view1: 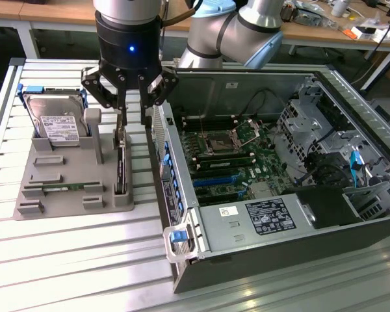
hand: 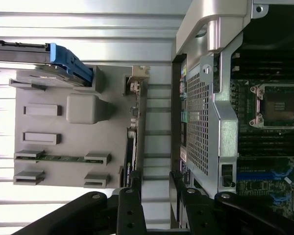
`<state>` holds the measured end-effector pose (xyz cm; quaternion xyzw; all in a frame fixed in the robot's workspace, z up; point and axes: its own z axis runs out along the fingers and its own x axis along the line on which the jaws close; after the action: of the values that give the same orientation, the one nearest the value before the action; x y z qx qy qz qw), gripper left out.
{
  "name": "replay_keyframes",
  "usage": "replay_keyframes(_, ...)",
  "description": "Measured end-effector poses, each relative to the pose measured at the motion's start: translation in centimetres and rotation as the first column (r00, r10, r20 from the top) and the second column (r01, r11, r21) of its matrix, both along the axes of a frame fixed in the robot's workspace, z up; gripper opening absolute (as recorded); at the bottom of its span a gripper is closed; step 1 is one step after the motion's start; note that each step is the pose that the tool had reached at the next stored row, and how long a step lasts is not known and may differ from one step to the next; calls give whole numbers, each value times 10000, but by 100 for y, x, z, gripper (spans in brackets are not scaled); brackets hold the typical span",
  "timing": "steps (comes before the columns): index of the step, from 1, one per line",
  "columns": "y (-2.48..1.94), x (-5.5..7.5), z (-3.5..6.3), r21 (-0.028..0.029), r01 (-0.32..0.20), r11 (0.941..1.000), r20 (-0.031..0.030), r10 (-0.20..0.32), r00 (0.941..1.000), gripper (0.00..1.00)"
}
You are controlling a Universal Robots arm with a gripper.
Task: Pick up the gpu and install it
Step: 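Pick up the gpu and move the gpu toward the slot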
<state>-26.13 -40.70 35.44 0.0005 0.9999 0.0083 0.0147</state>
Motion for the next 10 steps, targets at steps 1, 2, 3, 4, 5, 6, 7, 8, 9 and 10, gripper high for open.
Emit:
replay_keyframes(1, 0, 0, -6, 0, 1, 10000, 0, -1, 10000, 36)
replay_keyframes(2, 0, 0, -10, 0, 0, 10000, 0, 0, 10000, 36)
replay_keyframes(3, 0, 0, -16, 1, 0, 10000, 0, 0, 10000, 36)
replay_keyframes(4, 0, 0, -21, 1, 0, 10000, 0, 0, 10000, 36)
replay_keyframes(5, 0, 0, -25, 1, 0, 10000, 0, 0, 10000, 36)
replay_keyframes(6, 0, 0, -28, 1, 0, 10000, 1, 0, 10000, 36)
replay_keyframes(7, 0, 0, -32, 1, 0, 10000, 1, 0, 10000, 36)
replay_keyframes(8, 0, 0, -41, 2, 0, 10000, 1, 0, 10000, 36)
replay_keyframes(9, 0, 0, -49, 1, 0, 10000, 1, 0, 10000, 36)
replay_keyframes(10, 0, 0, -56, 1, 0, 10000, 0, 0, 10000, 36)
